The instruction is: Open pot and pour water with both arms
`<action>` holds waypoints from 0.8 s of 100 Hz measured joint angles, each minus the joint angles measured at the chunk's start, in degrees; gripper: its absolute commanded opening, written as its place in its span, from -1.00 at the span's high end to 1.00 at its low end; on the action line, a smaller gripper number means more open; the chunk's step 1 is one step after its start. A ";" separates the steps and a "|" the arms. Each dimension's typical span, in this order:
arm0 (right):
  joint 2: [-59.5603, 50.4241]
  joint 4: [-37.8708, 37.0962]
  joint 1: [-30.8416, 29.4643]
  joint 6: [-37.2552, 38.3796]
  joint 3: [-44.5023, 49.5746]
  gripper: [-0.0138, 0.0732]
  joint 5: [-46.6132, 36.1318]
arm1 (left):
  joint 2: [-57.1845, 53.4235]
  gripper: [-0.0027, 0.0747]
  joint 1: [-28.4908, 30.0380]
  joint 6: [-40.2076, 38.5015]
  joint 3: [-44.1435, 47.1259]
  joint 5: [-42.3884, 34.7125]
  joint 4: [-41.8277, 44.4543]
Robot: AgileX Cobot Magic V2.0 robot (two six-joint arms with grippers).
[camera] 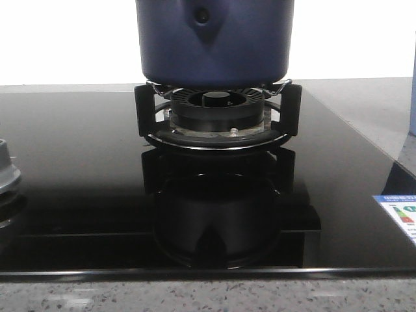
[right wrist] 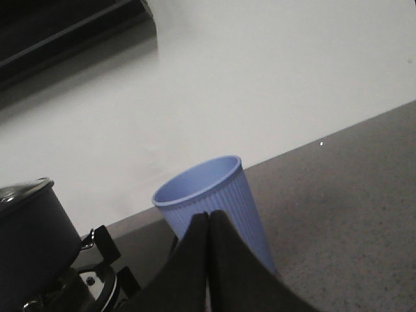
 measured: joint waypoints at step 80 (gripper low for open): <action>36.83 3.61 2.46 -14.12 -47.65 0.85 74.33 | 41.70 0.94 -8.97 48.31 -36.75 48.17 2.77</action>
